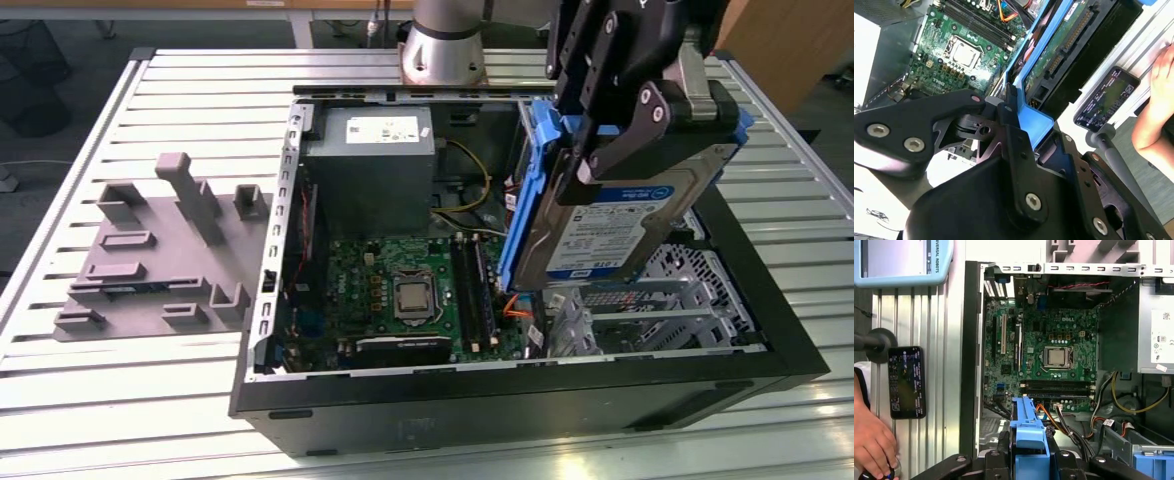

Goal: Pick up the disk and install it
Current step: 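Insert the disk into the insertion slot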

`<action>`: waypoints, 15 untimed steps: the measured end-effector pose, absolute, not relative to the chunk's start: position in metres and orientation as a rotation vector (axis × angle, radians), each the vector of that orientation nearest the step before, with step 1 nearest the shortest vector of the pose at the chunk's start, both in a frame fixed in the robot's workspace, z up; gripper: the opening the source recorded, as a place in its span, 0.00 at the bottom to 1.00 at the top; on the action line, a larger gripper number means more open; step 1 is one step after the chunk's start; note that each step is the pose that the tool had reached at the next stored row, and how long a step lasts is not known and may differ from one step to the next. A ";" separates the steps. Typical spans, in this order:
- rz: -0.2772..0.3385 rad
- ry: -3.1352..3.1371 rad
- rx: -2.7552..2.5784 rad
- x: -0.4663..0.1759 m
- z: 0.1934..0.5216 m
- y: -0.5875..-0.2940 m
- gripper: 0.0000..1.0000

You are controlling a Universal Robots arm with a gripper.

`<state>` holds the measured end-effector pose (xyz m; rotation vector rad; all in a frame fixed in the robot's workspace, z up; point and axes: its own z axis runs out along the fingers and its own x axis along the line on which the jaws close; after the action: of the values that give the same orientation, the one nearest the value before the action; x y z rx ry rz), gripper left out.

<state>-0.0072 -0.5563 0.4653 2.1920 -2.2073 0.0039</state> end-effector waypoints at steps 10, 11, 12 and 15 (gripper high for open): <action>0.003 -2.242 2.156 -0.002 0.463 -0.557 0.36; 0.003 -2.242 2.156 0.000 0.463 -0.557 0.36; 0.003 -2.242 2.157 0.003 0.462 -0.557 0.36; 0.003 -2.242 2.156 0.012 0.461 -0.557 0.36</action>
<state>0.0123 -0.5570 0.4612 2.1564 -2.2419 0.0032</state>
